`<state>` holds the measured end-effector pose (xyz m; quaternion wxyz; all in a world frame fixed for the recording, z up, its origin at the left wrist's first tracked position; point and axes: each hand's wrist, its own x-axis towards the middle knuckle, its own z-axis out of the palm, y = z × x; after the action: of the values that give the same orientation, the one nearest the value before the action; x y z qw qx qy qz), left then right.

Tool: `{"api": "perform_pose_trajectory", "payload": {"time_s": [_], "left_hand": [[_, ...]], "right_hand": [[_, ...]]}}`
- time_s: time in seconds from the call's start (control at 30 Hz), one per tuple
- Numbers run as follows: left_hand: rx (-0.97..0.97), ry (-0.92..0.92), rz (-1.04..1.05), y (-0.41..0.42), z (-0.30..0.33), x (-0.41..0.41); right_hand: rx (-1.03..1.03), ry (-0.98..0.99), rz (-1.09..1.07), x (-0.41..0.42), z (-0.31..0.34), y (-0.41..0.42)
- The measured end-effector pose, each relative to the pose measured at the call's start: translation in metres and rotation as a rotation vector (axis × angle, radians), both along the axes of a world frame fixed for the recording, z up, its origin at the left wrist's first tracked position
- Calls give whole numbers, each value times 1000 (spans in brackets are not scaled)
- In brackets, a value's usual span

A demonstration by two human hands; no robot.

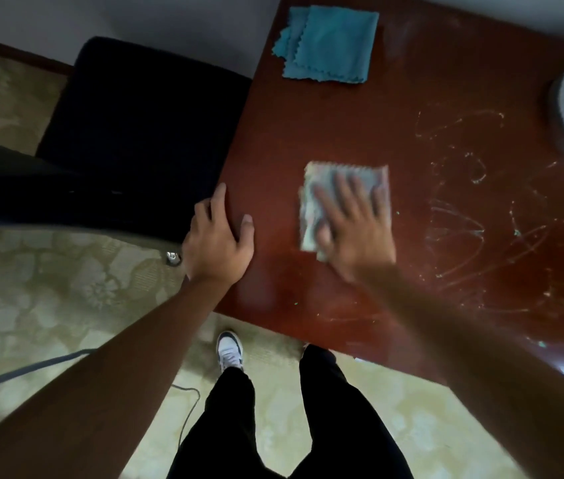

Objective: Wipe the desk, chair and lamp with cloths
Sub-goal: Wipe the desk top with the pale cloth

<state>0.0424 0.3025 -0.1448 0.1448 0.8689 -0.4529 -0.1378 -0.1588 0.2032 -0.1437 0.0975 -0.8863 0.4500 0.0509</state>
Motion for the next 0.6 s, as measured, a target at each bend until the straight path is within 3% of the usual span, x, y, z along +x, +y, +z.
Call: {"api": "perform_pose_trajectory", "payload": {"time_s": [0.07,0.13,0.27,0.4,0.53,0.6], "left_hand": [[-45,102,67,-1,1,1],[-87,201,149,-2,1,4],[-131,256,127,3,2,9],[-140,278,89,4,0,10],[-161,315,108,2,1,8],[-179,317,114,2,0,8]], "right_hand": [[-19,-3,-180,12,-2,-25],[-57,7,-202,28,-3,-3],[-6,-2,125,39,1,123],[-3,129,293,35,5,92],[18,57,-192,51,6,6],[-13,50,-230,74,3,14]]}}
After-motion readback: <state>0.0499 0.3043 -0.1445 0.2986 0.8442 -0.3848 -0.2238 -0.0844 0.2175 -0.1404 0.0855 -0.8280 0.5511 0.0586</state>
